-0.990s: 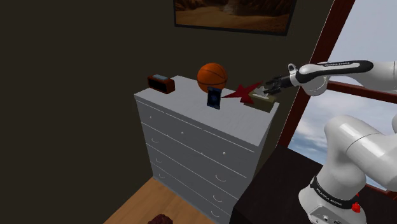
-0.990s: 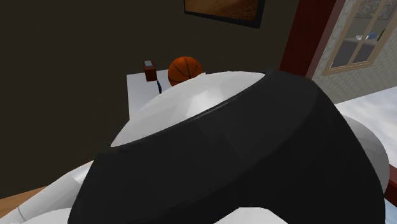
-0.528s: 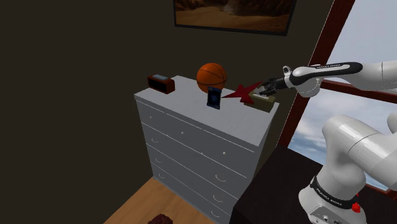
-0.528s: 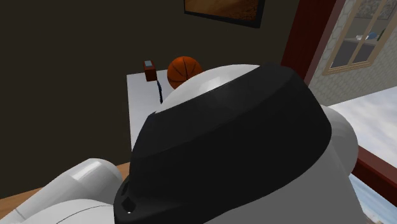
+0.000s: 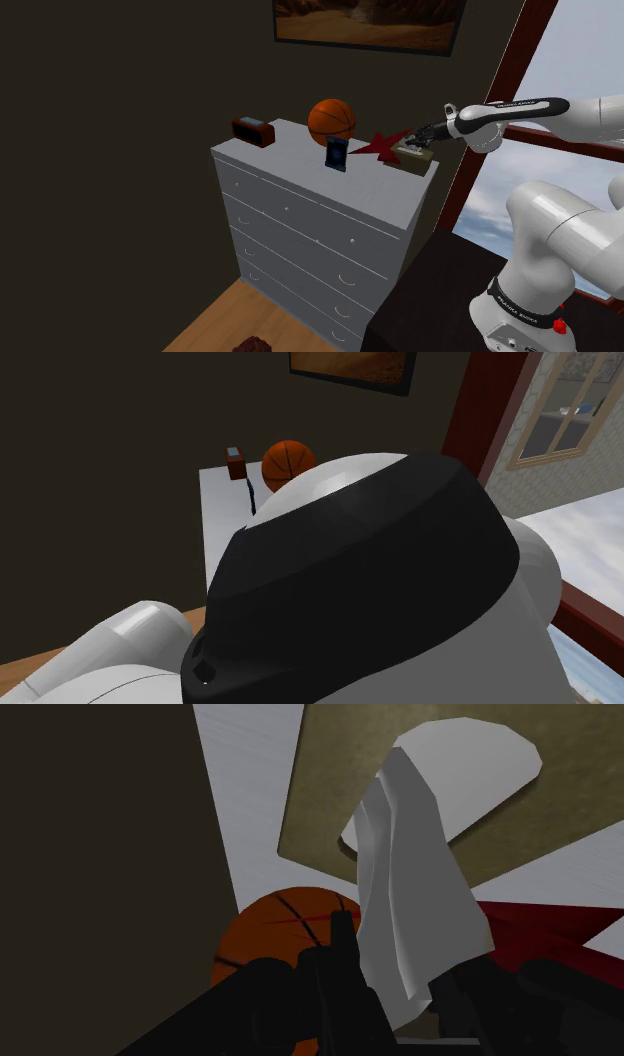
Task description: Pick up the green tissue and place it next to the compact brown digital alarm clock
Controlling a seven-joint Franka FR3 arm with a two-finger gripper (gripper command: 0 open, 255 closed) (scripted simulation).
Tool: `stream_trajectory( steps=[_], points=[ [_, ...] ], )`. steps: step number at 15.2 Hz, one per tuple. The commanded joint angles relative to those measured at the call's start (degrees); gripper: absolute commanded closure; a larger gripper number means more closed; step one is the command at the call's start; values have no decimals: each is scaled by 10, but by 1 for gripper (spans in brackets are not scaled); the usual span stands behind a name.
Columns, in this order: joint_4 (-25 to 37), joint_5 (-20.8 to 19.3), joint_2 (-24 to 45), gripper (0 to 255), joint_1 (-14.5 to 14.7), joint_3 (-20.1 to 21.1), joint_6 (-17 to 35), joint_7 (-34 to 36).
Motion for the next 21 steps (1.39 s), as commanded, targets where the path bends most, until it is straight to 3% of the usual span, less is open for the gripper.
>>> stream_trajectory(
  steps=[1, 7, 21],
  points=[
    [0, 0, 0, 255, 0, 0, 0, 0],
    [0, 0, 0, 255, 0, 0, 0, 0],
    [16, 24, 36, 255, -53, 94, -67, 43]
  ],
)
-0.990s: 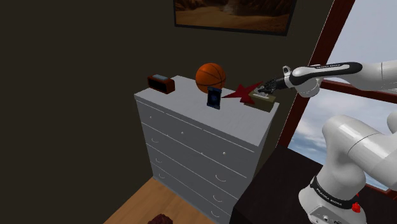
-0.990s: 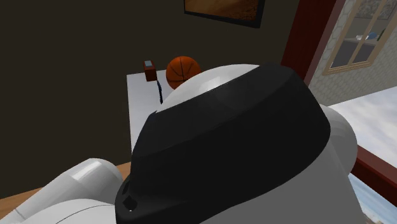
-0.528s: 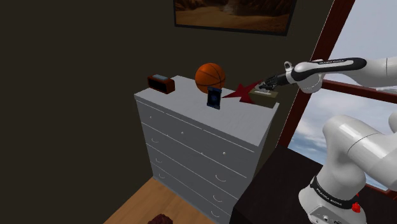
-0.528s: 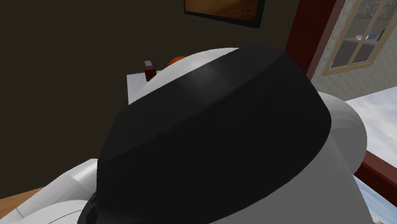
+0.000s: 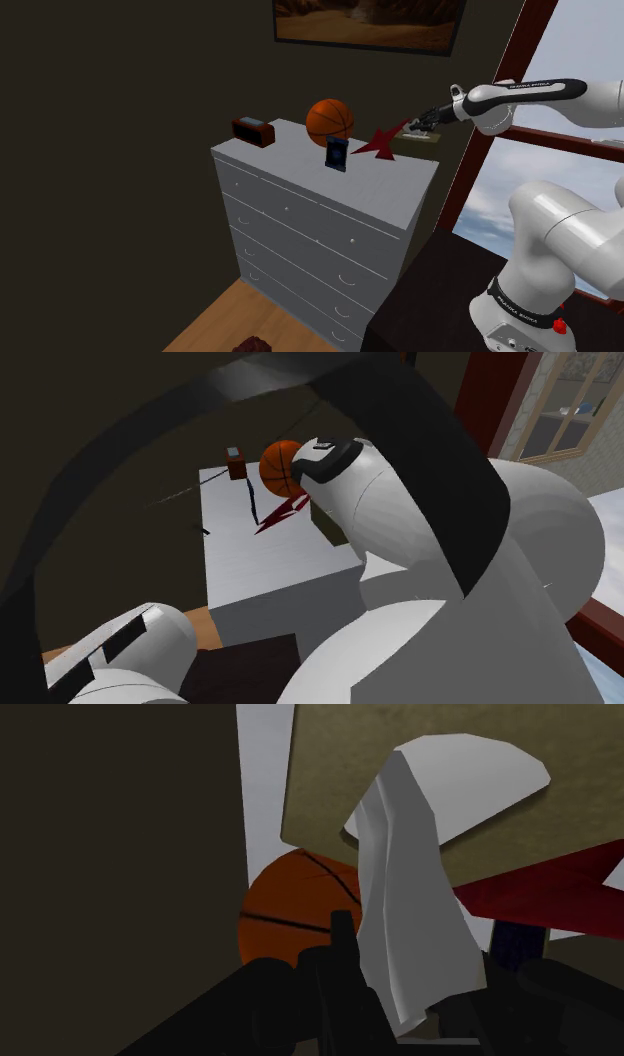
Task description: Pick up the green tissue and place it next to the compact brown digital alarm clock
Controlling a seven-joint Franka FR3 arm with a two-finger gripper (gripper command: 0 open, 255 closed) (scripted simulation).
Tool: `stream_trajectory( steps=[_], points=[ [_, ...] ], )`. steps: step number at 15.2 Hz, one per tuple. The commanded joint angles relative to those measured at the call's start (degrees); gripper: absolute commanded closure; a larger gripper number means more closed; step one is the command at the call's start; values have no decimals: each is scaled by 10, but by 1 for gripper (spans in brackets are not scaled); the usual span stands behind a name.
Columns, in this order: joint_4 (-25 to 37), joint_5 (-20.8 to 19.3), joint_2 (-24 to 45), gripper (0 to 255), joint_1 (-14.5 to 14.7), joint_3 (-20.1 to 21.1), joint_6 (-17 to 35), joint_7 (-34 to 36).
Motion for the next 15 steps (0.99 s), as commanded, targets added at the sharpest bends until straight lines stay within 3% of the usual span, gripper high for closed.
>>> stream_trajectory(
  steps=[1, 15],
  points=[
    [4, 3, 4, 255, -6, 12, -9, 6],
    [44, 24, 29, 255, -46, 97, -84, 46]
  ],
)
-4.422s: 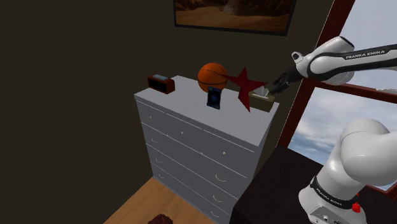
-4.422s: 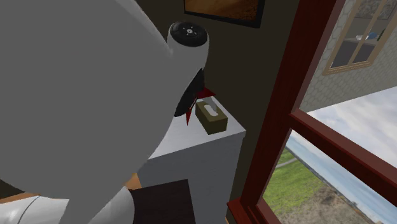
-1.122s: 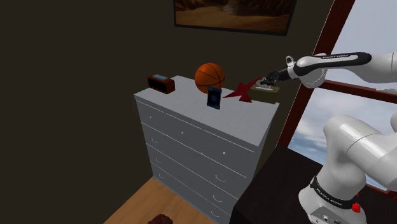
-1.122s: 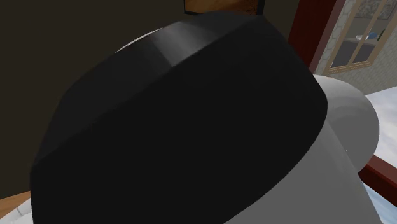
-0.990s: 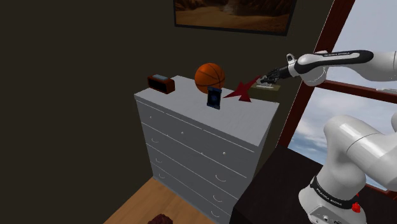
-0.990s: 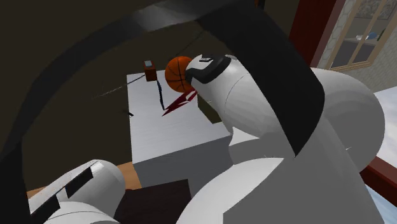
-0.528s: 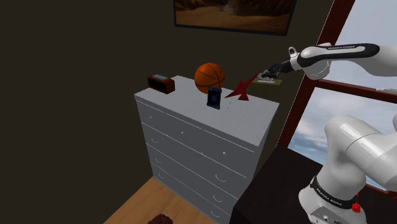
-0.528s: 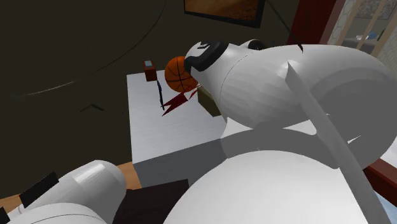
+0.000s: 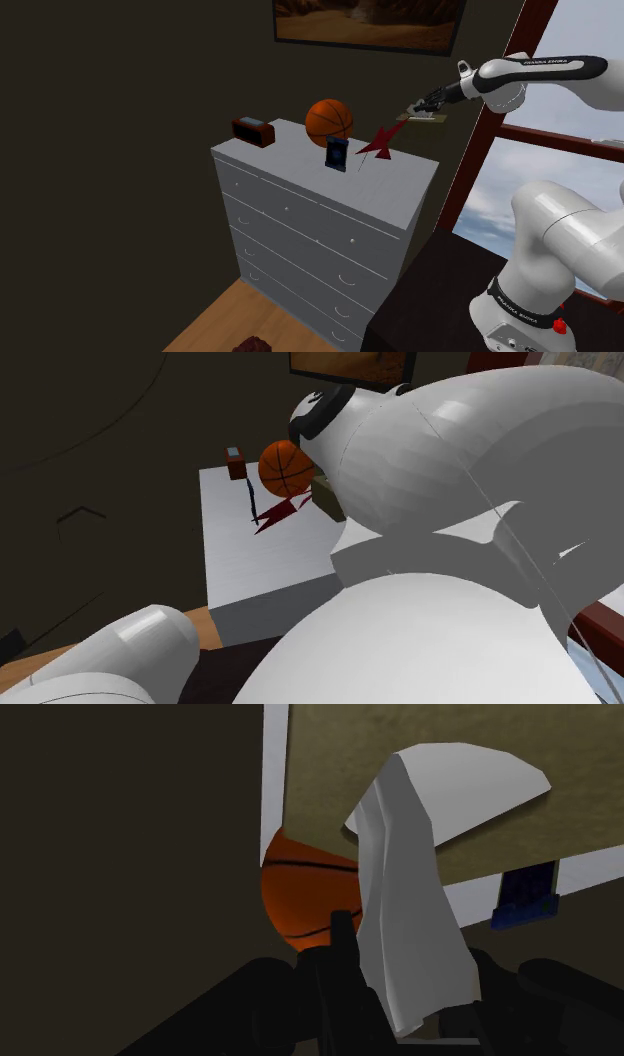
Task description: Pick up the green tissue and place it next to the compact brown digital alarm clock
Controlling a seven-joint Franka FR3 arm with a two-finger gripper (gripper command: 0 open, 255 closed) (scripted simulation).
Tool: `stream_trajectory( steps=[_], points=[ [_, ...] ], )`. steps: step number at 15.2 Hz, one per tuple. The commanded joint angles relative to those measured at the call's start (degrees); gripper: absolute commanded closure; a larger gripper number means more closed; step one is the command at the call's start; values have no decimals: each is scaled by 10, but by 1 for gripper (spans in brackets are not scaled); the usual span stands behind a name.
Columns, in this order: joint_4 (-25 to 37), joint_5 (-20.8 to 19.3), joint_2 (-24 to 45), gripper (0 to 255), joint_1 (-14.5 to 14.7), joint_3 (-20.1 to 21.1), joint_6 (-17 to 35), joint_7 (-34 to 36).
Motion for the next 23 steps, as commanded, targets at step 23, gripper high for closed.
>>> stream_trajectory(
  steps=[23],
  points=[
    [63, 40, 101, 255, 74, 60, 1, 105]
  ],
)
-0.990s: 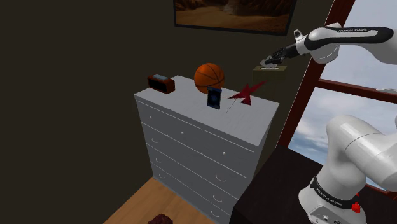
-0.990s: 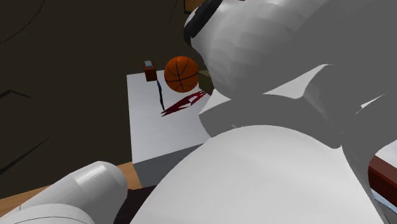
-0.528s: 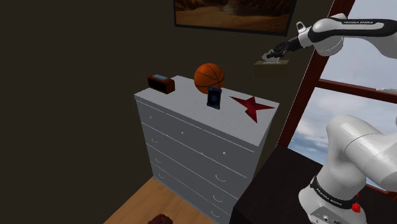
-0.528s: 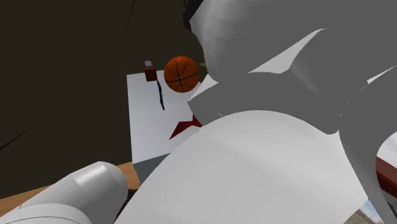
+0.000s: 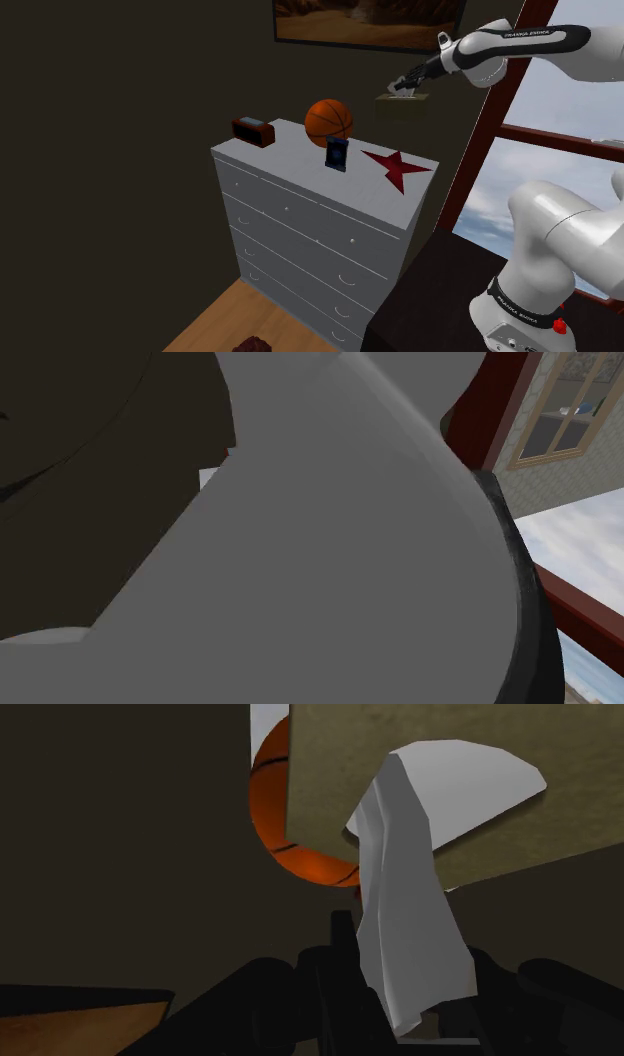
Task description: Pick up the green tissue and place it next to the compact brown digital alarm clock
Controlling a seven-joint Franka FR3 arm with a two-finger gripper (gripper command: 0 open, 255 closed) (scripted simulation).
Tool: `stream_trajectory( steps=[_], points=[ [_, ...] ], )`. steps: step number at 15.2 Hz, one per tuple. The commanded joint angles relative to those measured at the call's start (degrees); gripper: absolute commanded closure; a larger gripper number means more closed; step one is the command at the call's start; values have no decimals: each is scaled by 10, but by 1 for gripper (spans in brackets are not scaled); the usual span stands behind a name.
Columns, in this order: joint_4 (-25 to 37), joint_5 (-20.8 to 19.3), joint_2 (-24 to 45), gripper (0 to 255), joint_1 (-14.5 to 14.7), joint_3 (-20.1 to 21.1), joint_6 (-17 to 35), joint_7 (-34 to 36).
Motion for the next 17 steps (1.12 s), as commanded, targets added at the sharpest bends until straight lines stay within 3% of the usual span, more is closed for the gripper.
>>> stream_trajectory(
  steps=[1, 5, 9, 13, 17],
  points=[
    [5, 7, 21, 255, 32, -11, 20, 15],
    [22, 22, 64, 255, 105, -42, 55, 44],
    [50, 38, 107, 255, 197, -93, 81, 72],
    [90, 49, 143, 255, 316, -173, 100, 103],
    [142, 44, 164, 255, 464, -284, 110, 146]
  ],
)
